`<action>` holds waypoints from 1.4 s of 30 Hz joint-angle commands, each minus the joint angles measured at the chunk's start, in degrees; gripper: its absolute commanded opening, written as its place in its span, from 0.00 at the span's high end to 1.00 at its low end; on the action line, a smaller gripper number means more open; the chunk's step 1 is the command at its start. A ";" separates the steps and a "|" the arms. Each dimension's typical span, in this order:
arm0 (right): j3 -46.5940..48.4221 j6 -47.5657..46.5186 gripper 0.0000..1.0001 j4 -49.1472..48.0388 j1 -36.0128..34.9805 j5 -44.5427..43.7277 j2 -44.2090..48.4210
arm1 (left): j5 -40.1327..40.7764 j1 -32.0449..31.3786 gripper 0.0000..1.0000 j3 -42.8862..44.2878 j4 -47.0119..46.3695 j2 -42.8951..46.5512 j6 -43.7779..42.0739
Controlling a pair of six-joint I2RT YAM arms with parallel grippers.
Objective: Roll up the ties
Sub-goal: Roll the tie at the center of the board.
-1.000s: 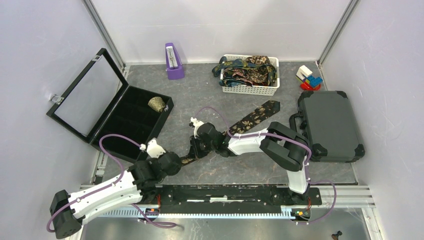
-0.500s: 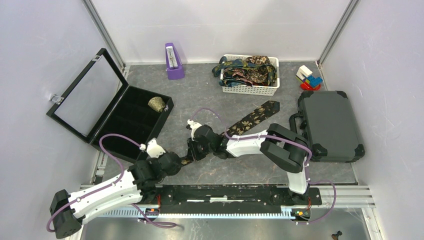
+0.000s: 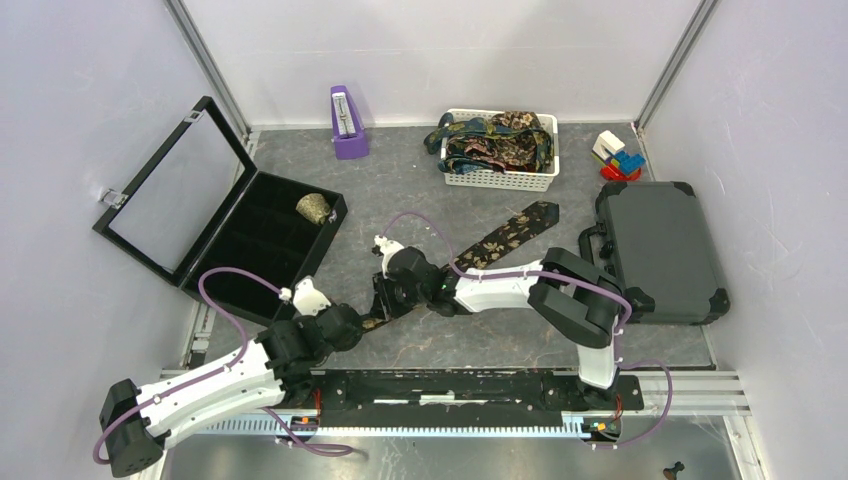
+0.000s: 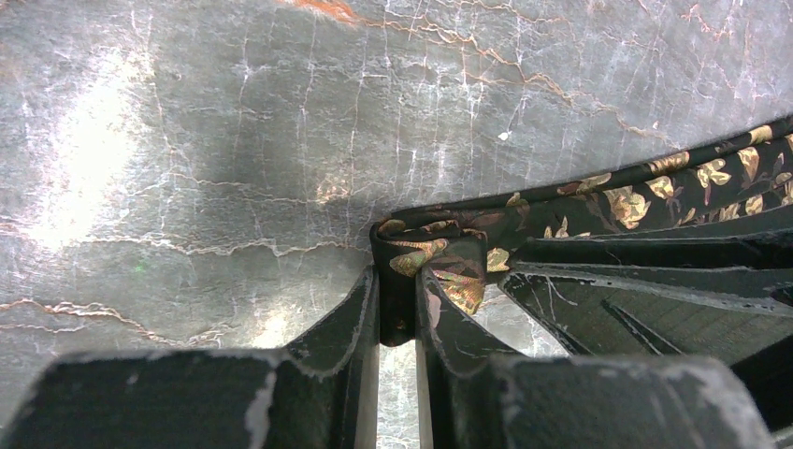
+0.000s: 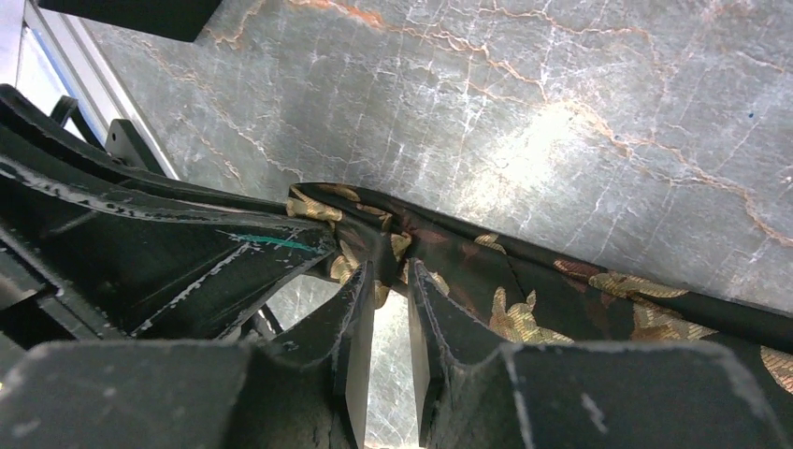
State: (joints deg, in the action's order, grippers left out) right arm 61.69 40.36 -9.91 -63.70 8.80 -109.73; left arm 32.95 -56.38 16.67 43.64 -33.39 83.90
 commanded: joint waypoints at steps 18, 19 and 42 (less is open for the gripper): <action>4.67 -0.41 0.80 -0.71 -1.78 -0.42 -2.13 | 3.43 -0.07 0.98 4.42 1.75 0.04 -2.60; 4.76 -0.40 0.80 -0.68 -1.82 -0.41 -2.30 | 3.46 -0.13 0.98 4.49 1.94 0.23 -2.54; 5.13 1.85 0.82 -4.35 -2.81 1.41 -4.88 | 5.61 -0.09 0.98 11.10 8.34 -4.80 -4.44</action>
State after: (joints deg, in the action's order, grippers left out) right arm 65.12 41.50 -13.21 -65.87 9.41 -112.97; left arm 34.72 -56.38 24.12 51.27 -36.75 83.29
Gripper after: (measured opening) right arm 0.185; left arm 0.221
